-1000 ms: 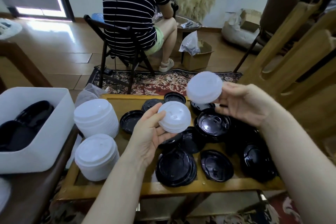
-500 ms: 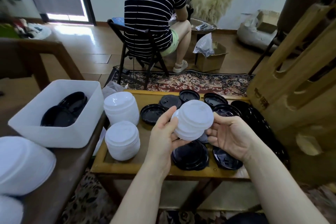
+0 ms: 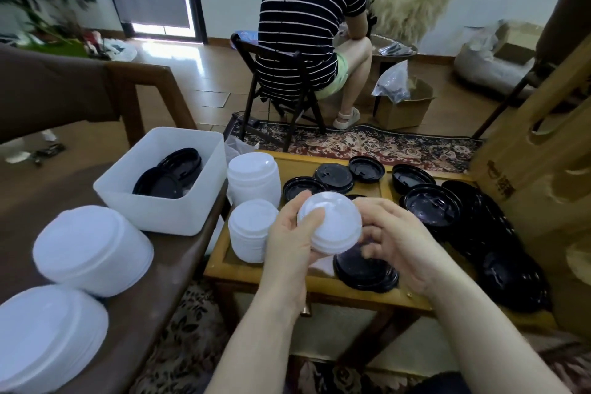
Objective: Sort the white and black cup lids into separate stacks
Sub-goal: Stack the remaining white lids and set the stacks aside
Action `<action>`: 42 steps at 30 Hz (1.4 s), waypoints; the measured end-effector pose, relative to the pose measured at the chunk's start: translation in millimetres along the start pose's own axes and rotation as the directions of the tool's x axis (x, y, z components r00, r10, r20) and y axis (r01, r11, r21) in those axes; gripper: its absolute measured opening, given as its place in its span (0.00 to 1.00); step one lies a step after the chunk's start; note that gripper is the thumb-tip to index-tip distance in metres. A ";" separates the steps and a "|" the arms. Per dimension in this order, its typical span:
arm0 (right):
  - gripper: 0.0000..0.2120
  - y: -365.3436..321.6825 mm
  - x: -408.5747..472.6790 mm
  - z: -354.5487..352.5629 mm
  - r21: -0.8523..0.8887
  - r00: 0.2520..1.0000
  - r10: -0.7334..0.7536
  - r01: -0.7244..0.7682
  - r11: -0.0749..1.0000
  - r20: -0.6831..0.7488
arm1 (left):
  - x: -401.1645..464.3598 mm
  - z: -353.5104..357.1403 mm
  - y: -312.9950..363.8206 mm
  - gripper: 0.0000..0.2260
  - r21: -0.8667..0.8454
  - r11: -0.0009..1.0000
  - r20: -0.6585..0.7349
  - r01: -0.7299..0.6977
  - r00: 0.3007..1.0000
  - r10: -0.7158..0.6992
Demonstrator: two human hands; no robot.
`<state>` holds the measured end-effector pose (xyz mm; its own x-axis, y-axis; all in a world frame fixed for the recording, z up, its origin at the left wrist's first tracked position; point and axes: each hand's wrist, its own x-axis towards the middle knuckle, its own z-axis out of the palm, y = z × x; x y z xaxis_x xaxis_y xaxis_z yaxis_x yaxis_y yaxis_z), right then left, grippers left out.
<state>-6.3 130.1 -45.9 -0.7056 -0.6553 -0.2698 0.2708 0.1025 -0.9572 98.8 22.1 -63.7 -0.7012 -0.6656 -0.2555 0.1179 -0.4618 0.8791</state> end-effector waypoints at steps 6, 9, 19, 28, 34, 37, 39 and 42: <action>0.07 0.6 17.9 65.1 -0.002 0.999 -0.037 0.037 0.999 0.010 | -1.4 -33.9 27.6 0.28 0.267 0.944 -0.100 -0.194 0.969 0.227; 0.07 3.4 32.5 90.6 -0.003 0.999 -0.045 0.045 0.999 0.023 | 5.7 -53.2 35.2 0.24 0.294 0.931 -0.110 -0.217 0.960 0.259; 0.05 28.7 56.2 103.8 -0.451 0.955 -0.287 0.222 0.864 -0.078 | 33.8 -67.6 23.4 0.16 0.350 0.921 -0.214 -0.169 0.943 0.254; 0.11 40.8 59.5 93.5 -0.393 0.978 -0.203 0.204 0.897 0.044 | 51.4 -76.6 15.1 0.13 0.358 0.930 -0.278 -0.085 0.941 0.194; 0.05 42.1 65.9 96.5 -0.382 0.979 -0.201 0.177 0.907 -0.025 | 58.3 -74.7 16.8 0.15 0.395 0.918 -0.259 -0.039 0.954 0.152; 0.07 43.3 64.0 95.8 -0.386 0.983 -0.182 0.167 0.907 -0.002 | 59.8 -76.0 13.0 0.16 0.432 0.901 -0.260 -0.042 0.950 0.170; 0.09 43.8 62.2 95.6 -0.362 0.985 -0.173 0.164 0.918 0.007 | 57.3 -76.1 11.7 0.14 0.454 0.890 -0.253 -0.050 0.950 0.182; 0.10 44.6 58.7 95.9 -0.353 0.985 -0.173 0.167 0.921 0.016 | 52.8 -75.6 11.9 0.12 0.435 0.898 -0.251 -0.064 0.949 0.190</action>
<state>27.2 24.4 -94.4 -0.7309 -0.6753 -0.0986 -0.0996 0.2486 -0.9635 116.4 -62.8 -97.1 -0.4669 -0.8664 -0.1769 -0.1545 -0.1171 0.9810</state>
